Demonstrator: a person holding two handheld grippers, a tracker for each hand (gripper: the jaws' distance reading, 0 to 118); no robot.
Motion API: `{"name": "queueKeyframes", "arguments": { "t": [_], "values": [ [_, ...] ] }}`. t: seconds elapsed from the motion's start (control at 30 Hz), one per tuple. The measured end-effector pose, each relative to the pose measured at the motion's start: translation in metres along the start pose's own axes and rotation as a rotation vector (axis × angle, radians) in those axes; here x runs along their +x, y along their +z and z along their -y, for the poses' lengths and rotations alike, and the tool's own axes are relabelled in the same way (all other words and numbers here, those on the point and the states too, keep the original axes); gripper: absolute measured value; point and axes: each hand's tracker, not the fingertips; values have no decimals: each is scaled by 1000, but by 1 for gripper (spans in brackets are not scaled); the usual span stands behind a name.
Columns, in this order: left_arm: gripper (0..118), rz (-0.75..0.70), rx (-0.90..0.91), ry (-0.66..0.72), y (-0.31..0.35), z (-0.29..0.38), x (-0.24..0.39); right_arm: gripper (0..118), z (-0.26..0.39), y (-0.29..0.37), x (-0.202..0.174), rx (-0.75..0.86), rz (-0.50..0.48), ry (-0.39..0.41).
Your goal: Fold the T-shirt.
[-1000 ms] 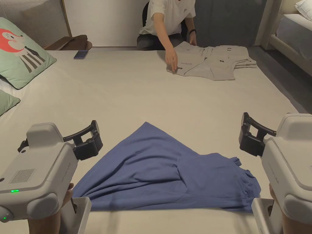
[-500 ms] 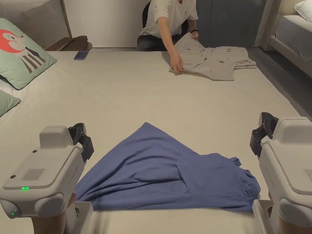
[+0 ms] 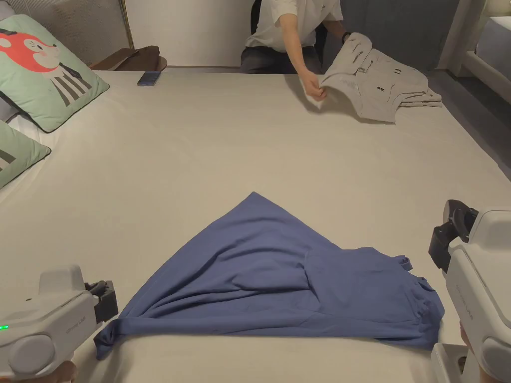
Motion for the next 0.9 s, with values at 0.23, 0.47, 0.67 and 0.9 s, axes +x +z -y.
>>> {"name": "queueKeyframes", "arguments": {
  "t": [0.23, 0.47, 0.67, 0.9],
  "values": [
    [109, -28, -136, -26, -22, 31, -1, 0, 9, -2, -1, -38, -7, -2],
    [44, -13, -177, -107, -37, 51, 14, 0, 12, -2, 4, -56, -5, -6],
    [7, 3, -139, -140, -30, 52, 27, 0, 18, 0, 12, -73, 13, -12],
    [7, 25, -114, -96, -20, 40, 25, 27, 51, -1, 33, -270, 48, -89]
  ]
}}
